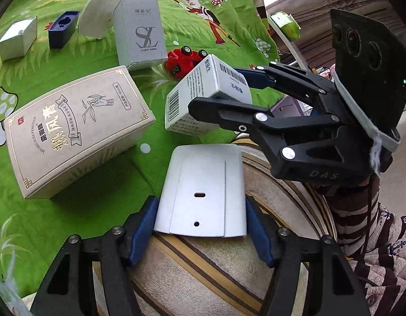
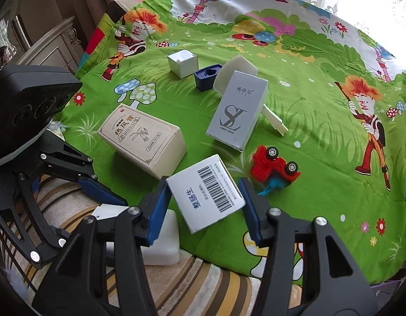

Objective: Organize rigid objects
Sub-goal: 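Carry white holder and barcode box over purple box with both grippers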

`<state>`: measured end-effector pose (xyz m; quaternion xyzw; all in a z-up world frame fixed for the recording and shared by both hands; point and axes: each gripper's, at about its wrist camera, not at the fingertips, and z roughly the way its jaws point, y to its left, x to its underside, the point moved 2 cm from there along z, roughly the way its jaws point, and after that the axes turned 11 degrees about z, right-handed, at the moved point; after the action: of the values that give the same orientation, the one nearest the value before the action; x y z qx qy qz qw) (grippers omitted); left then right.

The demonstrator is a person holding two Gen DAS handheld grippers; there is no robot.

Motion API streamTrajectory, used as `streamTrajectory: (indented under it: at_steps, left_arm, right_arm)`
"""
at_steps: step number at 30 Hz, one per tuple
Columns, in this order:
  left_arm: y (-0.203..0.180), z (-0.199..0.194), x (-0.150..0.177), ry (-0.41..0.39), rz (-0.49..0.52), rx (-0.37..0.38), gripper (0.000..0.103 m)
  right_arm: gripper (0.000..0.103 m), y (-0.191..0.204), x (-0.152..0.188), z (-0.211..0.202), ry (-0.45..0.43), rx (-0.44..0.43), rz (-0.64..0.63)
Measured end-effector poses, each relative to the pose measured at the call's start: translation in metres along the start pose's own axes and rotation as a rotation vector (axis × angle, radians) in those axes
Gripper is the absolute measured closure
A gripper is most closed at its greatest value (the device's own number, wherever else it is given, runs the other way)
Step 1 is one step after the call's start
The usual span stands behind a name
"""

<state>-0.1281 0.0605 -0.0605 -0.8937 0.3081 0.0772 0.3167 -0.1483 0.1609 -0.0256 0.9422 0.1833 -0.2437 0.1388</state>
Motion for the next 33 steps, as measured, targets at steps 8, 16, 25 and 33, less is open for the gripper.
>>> streamTrajectory:
  at_steps: [8,16,25,33]
  left_arm:
    - [-0.024,-0.006,0.006,-0.060,0.002,-0.040,0.037]
    - [-0.045,-0.010,0.011,-0.100,-0.005,-0.065,0.037]
    - [-0.077,-0.005,0.007,-0.143,0.004,-0.045,0.037]
    - [-0.112,0.017,-0.007,-0.148,0.046,-0.005,0.037]
  right_arm:
    - [0.047,-0.004,0.014,-0.023,-0.040,0.011,0.067]
    - [0.047,-0.021,0.033,-0.046,-0.076,0.093,0.135]
    - [0.047,-0.056,0.061,-0.089,-0.136,0.124,0.248]
    - [0.048,-0.118,0.104,-0.133,-0.174,0.194,0.399]
